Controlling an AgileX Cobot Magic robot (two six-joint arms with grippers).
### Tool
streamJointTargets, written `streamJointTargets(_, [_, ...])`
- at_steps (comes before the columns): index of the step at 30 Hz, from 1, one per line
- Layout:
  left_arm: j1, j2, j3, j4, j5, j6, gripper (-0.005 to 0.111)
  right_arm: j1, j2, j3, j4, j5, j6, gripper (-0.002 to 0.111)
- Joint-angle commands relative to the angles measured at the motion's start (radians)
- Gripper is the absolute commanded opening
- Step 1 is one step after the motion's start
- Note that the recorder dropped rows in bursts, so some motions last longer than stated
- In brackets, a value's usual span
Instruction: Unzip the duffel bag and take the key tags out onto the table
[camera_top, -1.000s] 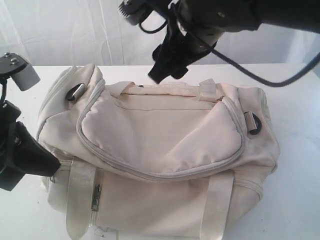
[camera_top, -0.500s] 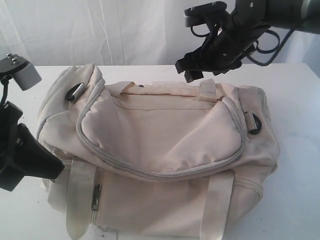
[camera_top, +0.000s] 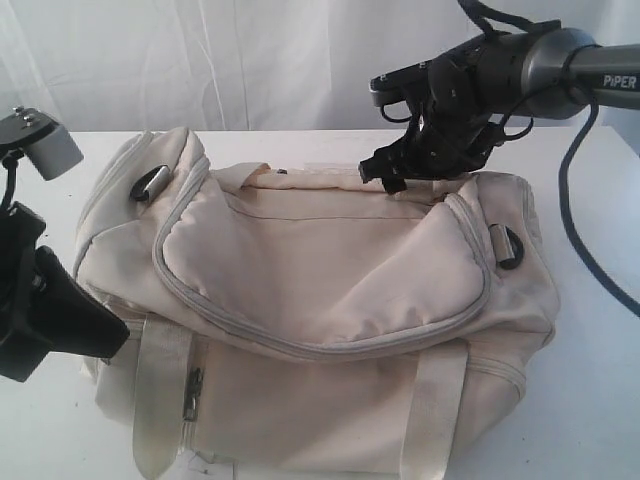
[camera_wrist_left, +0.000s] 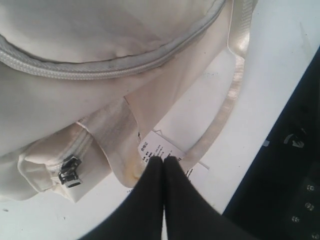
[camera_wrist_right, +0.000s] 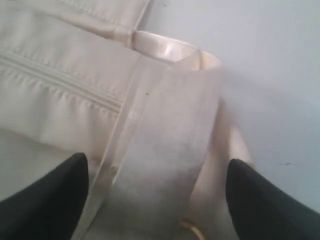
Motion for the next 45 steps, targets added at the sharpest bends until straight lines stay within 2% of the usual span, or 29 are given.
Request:
streamJointTargets(1, [-0.007,-0.004,-0.008,-0.021,0.012,0.006,0.0,-0.007,-0.006,-0.008,-0.063,-0.01,0.072,0.07])
streamJointTargets(4, [-0.007,-0.004,-0.008,-0.021,0.012,0.006,0.0,-0.007,0.006,-0.008,-0.04,-0.024,0.072,0.061])
streamJointTargets(5, [-0.007,-0.004,-0.008,-0.021,0.012,0.006,0.0,-0.007,0.015,-0.008,-0.029,-0.026,0.072,0.055])
streamJointTargets(8, [-0.007,-0.004,-0.008,-0.021,0.012,0.018,0.0,-0.007,0.025,-0.008,-0.025,-0.027,0.072,0.03])
streamJointTargets(10, [-0.007,-0.004,-0.008,-0.021,0.012,0.021,0.0,-0.007,0.007,-0.014,-0.017,-0.061,0.072,0.007])
streamJointTargets(11, [-0.007,-0.004,-0.008,-0.021,0.009,0.02,0.0,-0.007,-0.006,-0.02,-0.012,-0.08,0.076,0.0])
streamJointTargets(16, [-0.007,-0.004,-0.008,-0.021,0.007,0.021,0.0,-0.007,-0.113,-0.059,0.007,-0.158,0.066,0.0])
streamJointTargets(26, [-0.007,-0.004,-0.008,-0.01,-0.017,0.023,0.0,-0.007,-0.268,-0.063,0.005,-0.098,0.001,0.0])
streamJointTargets(31, [-0.004,-0.006,-0.029,0.073,-0.142,-0.033,0.0,-0.007,-0.284,-0.063,0.015,-0.012,-0.016,0.0])
streamJointTargets(35, [-0.004,-0.006,-0.1,0.212,-0.367,-0.23,0.0,-0.007,-0.284,-0.063,0.031,0.018,-0.039,0.0])
streamJointTargets(38, [-0.004,0.009,-0.182,0.25,-0.468,-0.253,0.0,-0.007,-0.284,-0.063,0.054,0.027,-0.094,0.0])
streamJointTargets(45, [-0.004,0.23,-0.42,0.257,-0.475,-0.29,0.0,-0.007,-0.287,-0.063,0.068,0.034,-0.118,0.0])
